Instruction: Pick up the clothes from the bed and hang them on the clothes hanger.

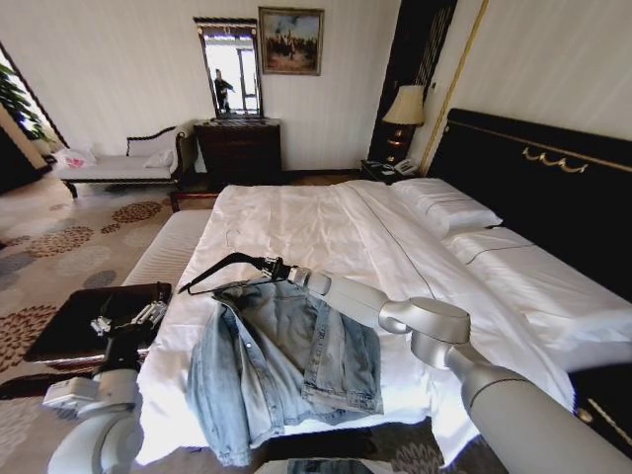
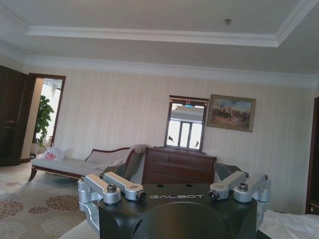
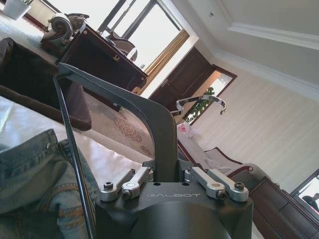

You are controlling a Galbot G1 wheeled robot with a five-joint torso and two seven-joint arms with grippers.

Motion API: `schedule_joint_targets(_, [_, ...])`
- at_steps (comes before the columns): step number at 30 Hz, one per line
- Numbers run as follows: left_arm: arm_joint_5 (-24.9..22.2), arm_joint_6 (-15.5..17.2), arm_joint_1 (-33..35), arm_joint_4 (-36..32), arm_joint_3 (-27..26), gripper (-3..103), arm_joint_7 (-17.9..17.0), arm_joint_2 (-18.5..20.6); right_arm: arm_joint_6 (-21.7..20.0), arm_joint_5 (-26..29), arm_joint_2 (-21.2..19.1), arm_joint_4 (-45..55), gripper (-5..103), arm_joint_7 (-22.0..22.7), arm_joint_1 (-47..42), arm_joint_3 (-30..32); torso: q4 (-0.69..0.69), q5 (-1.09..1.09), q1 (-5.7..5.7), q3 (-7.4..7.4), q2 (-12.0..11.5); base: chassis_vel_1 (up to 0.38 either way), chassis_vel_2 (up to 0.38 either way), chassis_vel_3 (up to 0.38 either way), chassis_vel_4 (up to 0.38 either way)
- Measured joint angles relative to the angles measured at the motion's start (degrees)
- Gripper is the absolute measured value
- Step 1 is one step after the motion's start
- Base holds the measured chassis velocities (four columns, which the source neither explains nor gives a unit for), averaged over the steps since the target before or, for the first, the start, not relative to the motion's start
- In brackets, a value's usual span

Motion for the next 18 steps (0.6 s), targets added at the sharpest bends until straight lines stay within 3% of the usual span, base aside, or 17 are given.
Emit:
schedule_joint_targets(10, [-0.05, -0.56, 0.40, 0.19, -0.24, 100, 0.06, 0.07, 2.88, 0.08, 0.93, -1.20, 22, -0.55, -0.82, 1.55, 0.04, -0.03, 0.00, 0.00, 0.00, 0.092, 0.087, -0.083, -0.081])
schedule_joint_targets(18, [0.01, -0.58, 0.20, 0.27, 0.03, 100, 0.13, 0.04, 4.29, 0.34, 1.11, -1.59, 22, -2.59, -1.09, 2.46, -0.02, 0.00, 0.01, 0.00, 0.00, 0.000, 0.000, 0.000, 0.000])
